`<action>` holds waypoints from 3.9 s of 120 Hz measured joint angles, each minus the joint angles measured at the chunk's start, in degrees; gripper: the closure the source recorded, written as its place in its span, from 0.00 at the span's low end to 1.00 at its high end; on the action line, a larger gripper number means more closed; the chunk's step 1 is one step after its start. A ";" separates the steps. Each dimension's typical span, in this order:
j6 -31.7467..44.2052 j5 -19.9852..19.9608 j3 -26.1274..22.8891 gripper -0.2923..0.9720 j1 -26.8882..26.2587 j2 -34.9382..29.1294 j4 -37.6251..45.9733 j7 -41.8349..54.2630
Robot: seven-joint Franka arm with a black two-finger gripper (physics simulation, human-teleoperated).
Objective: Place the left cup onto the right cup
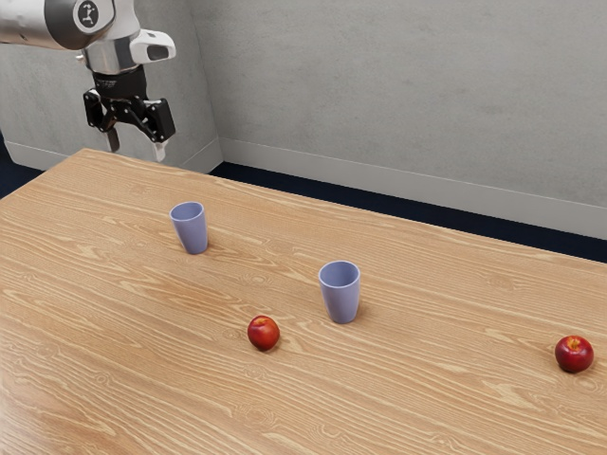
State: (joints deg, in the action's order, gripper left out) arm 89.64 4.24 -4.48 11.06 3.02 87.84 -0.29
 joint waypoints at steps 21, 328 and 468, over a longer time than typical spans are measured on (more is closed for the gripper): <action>0.04 -0.04 -0.31 0.23 0.15 3.57 -3.49 -1.00; 18.81 8.08 -4.22 0.23 5.64 52.12 -37.55 -2.79; 21.75 9.53 -2.75 0.83 2.11 48.91 -35.41 -3.73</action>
State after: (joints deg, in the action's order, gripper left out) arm 111.39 13.76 -7.23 13.17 51.92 52.44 -4.02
